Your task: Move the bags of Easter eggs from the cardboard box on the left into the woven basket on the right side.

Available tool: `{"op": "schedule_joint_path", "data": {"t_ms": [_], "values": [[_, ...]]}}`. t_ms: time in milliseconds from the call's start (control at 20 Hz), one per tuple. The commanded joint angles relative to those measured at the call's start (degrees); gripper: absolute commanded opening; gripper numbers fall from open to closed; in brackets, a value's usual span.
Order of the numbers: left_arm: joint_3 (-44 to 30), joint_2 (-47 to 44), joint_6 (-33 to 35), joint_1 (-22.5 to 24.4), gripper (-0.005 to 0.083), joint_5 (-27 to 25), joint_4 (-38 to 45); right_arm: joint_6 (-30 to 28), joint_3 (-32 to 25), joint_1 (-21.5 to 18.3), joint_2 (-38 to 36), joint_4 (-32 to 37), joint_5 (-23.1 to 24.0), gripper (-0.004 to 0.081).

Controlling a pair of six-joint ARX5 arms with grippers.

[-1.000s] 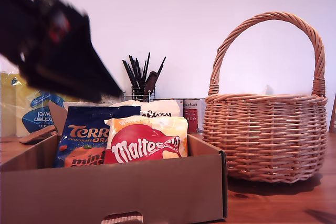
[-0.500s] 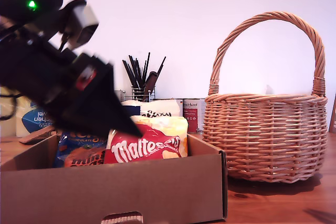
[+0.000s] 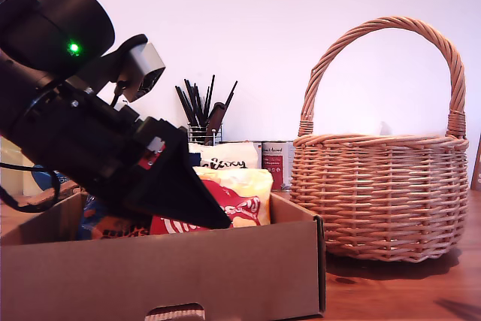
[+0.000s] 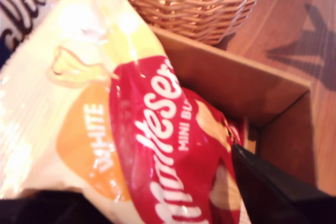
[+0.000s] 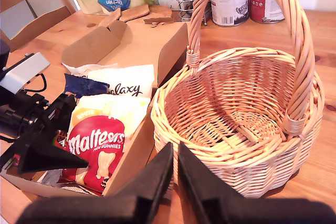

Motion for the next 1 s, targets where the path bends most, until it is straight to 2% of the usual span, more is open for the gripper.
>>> {"op": "schedule_joint_path", "data": {"t_ms": [0,150,300,500,950], "values": [[-0.5,1.2,-0.1,-0.2,0.0445,0.1,1.8,-0.2,-0.8,0.3,-0.3,0.5,-0.2,-0.0013],[-0.5,1.2,-0.1,-0.2,0.0177,0.1,3.3,-0.2,-0.8,0.3,-0.3,0.5,-0.2,-0.0013],[-0.5,1.2,-0.1,-0.2,0.0047,0.1,3.8,-0.2,-0.8,0.3,-0.3,0.6,-0.2,-0.0013],[0.2,0.8,0.1,-0.2,-0.0024,0.7,4.5,-0.2,-0.8,0.3,-0.3,0.5,-0.2,-0.0013],[5.9,-10.1,-1.2,-0.2,-0.0024,6.1,1.2,-0.2,-0.8,0.3,-0.3,0.5,-0.2,-0.0013]]}}
